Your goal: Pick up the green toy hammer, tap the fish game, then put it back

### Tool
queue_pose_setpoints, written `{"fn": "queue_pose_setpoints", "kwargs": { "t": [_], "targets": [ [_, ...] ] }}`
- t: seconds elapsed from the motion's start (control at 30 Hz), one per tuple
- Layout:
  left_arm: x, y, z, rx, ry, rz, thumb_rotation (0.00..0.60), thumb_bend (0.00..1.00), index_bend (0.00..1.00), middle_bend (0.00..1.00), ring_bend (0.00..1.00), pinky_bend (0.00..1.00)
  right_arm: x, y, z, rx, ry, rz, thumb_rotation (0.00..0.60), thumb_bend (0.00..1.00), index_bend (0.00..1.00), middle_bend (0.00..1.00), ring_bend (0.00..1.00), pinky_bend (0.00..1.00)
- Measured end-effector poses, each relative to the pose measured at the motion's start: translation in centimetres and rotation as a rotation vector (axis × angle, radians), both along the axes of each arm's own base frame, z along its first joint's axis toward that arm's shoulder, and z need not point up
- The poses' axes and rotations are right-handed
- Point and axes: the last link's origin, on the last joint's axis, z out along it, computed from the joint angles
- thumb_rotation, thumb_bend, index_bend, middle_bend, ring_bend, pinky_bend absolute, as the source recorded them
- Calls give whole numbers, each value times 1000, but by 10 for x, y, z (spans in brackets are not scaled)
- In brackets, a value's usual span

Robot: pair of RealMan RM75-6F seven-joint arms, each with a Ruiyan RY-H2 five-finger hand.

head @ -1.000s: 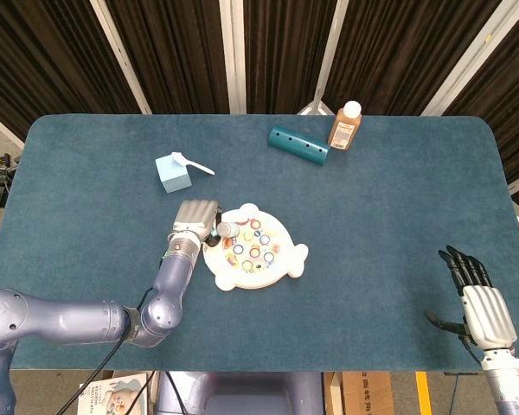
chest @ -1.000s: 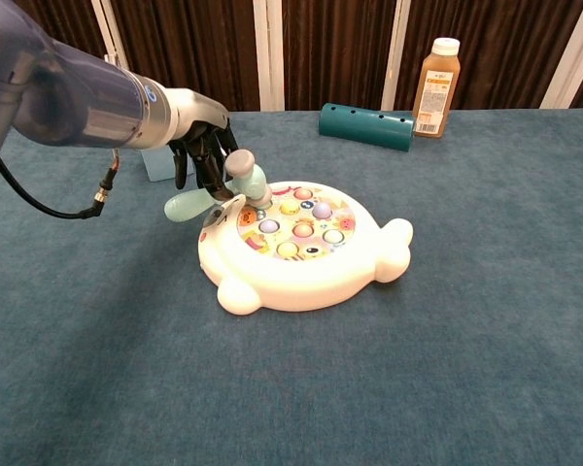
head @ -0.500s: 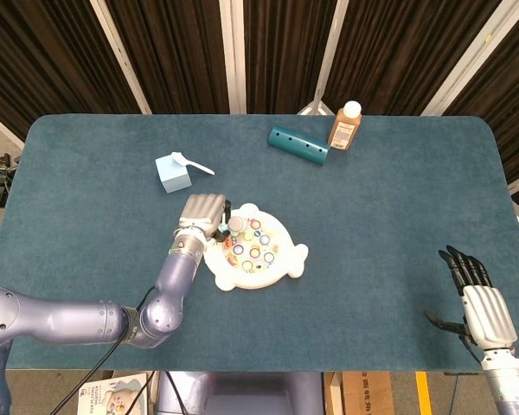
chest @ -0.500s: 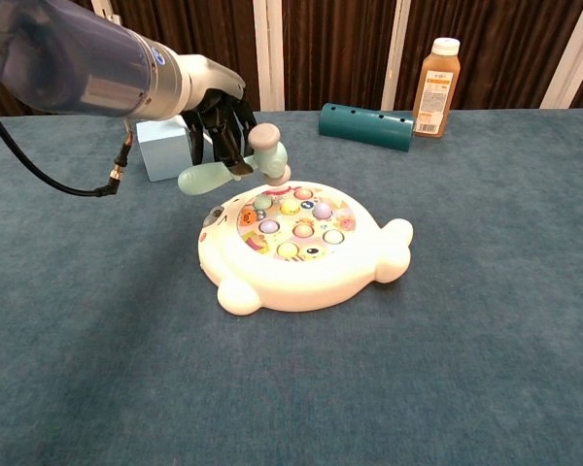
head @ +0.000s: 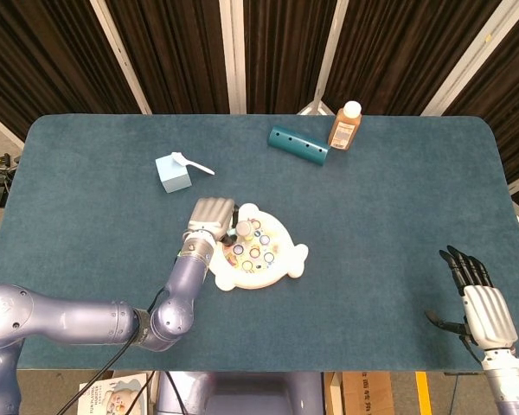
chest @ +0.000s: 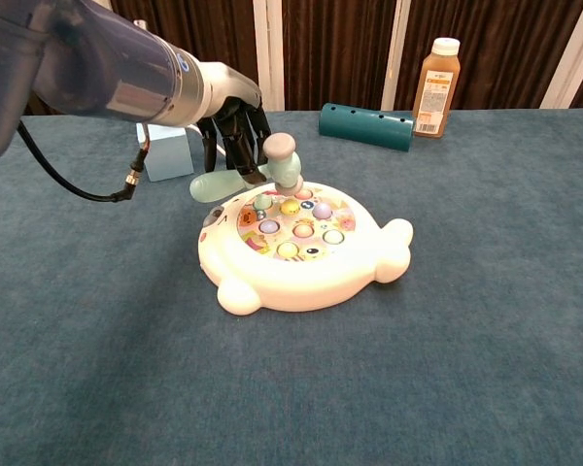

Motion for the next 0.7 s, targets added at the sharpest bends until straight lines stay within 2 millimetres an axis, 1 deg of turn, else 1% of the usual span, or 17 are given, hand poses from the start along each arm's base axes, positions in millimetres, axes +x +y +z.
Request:
{"fn": "queue_pose_setpoints", "kwargs": {
  "t": [0.2, 0.7],
  "targets": [
    [-4, 0, -1, -3, 14, 12, 600, 673, 668, 561, 422, 502, 1, 0, 0, 2, -1, 2, 600, 185, 0, 0, 0, 0],
    [-15, 0, -14, -16, 58, 26, 600, 674, 667, 565, 426, 511, 0, 0, 0, 3, -2, 0, 600, 185, 0, 0, 0, 0]
  ]
}}
